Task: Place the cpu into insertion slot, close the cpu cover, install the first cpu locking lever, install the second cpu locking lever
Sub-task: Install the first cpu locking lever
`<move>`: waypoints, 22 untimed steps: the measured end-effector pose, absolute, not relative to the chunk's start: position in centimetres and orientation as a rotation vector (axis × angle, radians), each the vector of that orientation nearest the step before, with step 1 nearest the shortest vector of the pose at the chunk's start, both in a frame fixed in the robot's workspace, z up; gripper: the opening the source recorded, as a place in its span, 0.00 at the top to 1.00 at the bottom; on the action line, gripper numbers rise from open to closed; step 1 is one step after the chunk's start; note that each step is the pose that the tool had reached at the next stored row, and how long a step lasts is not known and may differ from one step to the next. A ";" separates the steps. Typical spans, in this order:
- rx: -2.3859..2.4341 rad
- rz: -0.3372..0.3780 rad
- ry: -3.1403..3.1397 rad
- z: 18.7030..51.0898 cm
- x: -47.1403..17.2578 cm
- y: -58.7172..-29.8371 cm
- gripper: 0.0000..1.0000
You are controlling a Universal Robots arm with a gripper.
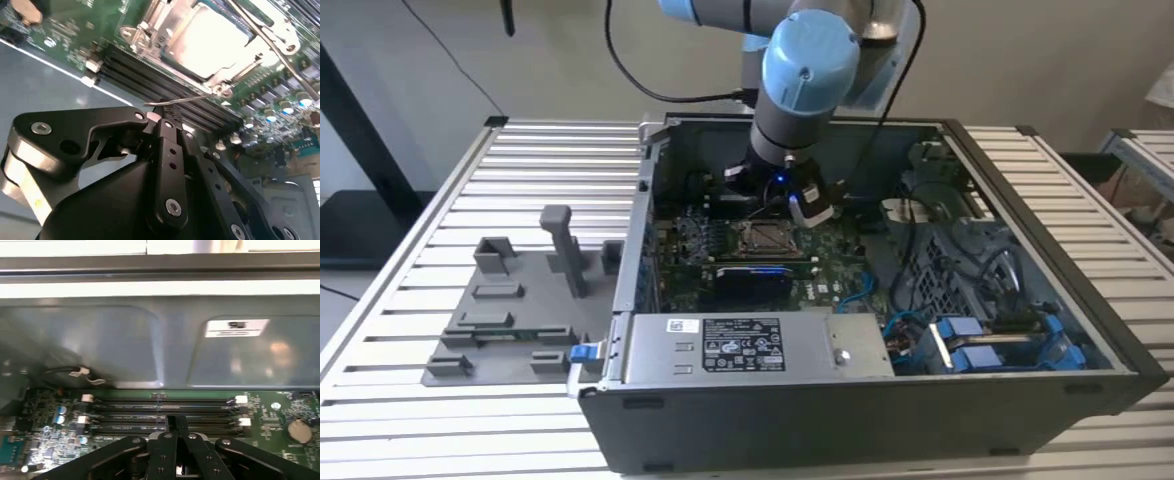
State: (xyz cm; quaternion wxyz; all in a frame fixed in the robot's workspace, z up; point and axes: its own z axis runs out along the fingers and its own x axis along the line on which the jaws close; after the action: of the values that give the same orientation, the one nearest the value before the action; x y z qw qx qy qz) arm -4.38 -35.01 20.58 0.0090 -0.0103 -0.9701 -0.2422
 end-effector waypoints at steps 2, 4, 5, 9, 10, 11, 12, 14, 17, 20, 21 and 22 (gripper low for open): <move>-0.031 -0.758 -3.034 20.6 -5.2 -35.0 0.89; -0.031 -0.756 -3.035 20.5 -5.8 -35.0 0.89; -0.031 -0.753 -3.035 20.5 -6.1 -35.0 0.89; -0.032 -0.738 -3.039 20.2 -6.7 -35.1 0.89; -0.032 -0.736 -3.040 20.2 -6.8 -35.1 0.89; -0.032 -0.734 -3.040 20.2 -6.8 -35.2 0.89; -0.033 -0.733 -3.041 20.2 -6.9 -35.3 0.89; -0.034 -0.730 -3.041 20.2 -7.0 -35.4 0.89; -0.036 -0.726 -3.043 20.2 -7.1 -35.7 0.89; -0.038 -0.719 -3.045 20.1 -7.2 -35.9 0.89; -0.038 -0.718 -3.045 20.0 -7.2 -35.9 0.89; -0.038 -0.718 -3.045 20.0 -7.2 -35.9 0.89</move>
State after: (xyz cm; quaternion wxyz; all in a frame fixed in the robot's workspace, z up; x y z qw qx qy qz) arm -7.18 -35.86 19.99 0.0064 -0.0123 -0.9732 -0.2296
